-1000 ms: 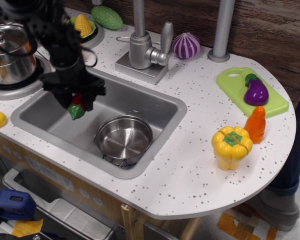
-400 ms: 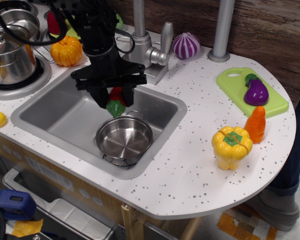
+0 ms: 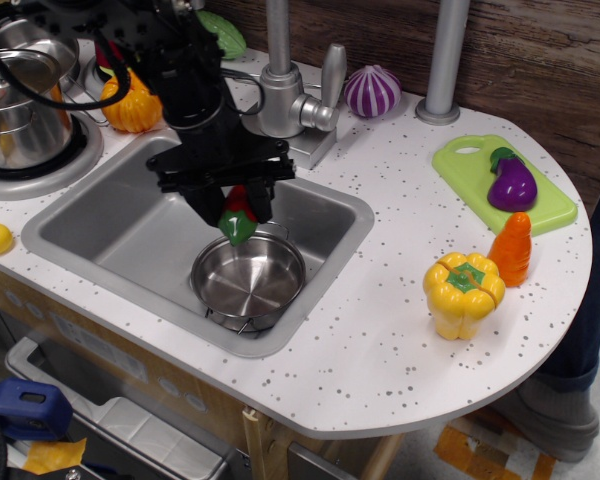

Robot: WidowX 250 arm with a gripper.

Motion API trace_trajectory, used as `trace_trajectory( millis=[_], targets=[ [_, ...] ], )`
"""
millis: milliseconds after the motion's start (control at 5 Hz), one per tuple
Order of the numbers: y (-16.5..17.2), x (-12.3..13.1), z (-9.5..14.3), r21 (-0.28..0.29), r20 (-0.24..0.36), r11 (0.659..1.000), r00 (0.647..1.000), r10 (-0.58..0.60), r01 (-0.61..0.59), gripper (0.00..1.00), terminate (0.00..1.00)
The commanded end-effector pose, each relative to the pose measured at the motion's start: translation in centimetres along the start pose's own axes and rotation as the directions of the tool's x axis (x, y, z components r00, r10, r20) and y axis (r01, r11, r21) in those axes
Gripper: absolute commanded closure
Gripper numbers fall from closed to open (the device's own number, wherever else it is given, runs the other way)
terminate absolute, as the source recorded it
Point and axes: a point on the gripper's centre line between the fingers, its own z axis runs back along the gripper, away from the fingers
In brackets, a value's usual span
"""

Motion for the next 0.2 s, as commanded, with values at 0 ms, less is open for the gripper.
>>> trace_trajectory(
  millis=[0],
  targets=[
    [0.07,0.6,0.49,-0.01,0.037,1.0,0.999,-0.003,0.003,0.0,1.0]
  ],
)
